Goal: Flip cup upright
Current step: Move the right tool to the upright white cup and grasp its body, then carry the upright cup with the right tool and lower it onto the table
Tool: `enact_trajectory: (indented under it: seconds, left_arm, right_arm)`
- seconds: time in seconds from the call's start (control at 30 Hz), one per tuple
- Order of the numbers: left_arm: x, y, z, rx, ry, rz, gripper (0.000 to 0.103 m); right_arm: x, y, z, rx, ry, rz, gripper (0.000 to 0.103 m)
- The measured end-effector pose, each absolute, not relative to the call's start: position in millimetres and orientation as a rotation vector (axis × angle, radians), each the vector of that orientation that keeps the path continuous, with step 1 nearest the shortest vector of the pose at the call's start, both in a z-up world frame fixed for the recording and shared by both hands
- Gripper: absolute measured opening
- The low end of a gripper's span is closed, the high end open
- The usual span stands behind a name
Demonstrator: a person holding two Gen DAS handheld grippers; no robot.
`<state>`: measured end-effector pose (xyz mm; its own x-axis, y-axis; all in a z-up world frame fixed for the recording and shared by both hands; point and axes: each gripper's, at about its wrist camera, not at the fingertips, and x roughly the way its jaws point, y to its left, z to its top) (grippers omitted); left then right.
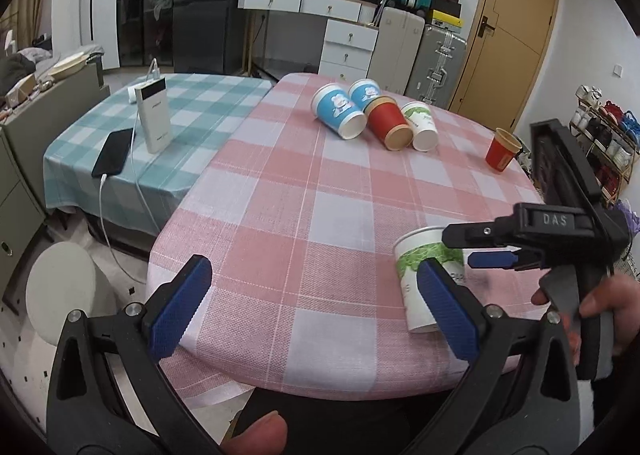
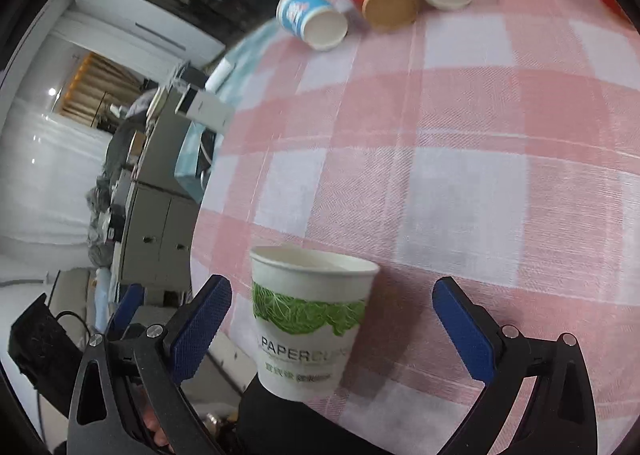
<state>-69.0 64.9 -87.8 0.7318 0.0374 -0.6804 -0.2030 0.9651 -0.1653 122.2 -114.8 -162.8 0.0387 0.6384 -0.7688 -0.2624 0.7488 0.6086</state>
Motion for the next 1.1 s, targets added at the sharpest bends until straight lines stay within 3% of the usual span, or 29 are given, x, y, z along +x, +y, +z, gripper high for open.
enact_trajectory:
  seconds: [0.13, 0.17, 0.2, 0.43, 0.87, 1.1]
  left_arm:
    - [-61.1, 76.1, -99.8, -0.268, 0.767, 0.129, 0.102]
    - [-58.8, 77.5, -101.6, -0.273, 0.770, 0.127, 0.102]
    - [-56.0, 78.9, -104.2, -0.277, 0.774, 0.123, 0.102]
    - [-43.7, 79.6, -111.2, -0.285, 0.789, 0.101, 0.102]
    - [-0.6, 33.8, -109.2, -0.228, 0.800, 0.005, 0.102]
    - [21.8, 9.2, -121.9, -0.231, 0.853, -0.042, 0.102]
  right_arm:
    - [133.0, -97.7, -172.8, 0.312, 1.464, 0.731, 0.100]
    - [134.8, -94.8, -173.4, 0.305, 1.479, 0.740, 0.088]
    - [137.1, -92.4, -174.6, 0.298, 1.497, 0.755, 0.068]
    - [137.6, -105.3, -155.9, 0.261, 1.441, 0.780, 0.066]
    - [110.3, -198.2, -102.2, 0.118, 0.848, 0.548, 0.066]
    - [98.8, -195.2, -119.4, -0.080, 0.744, 0.458, 0.066]
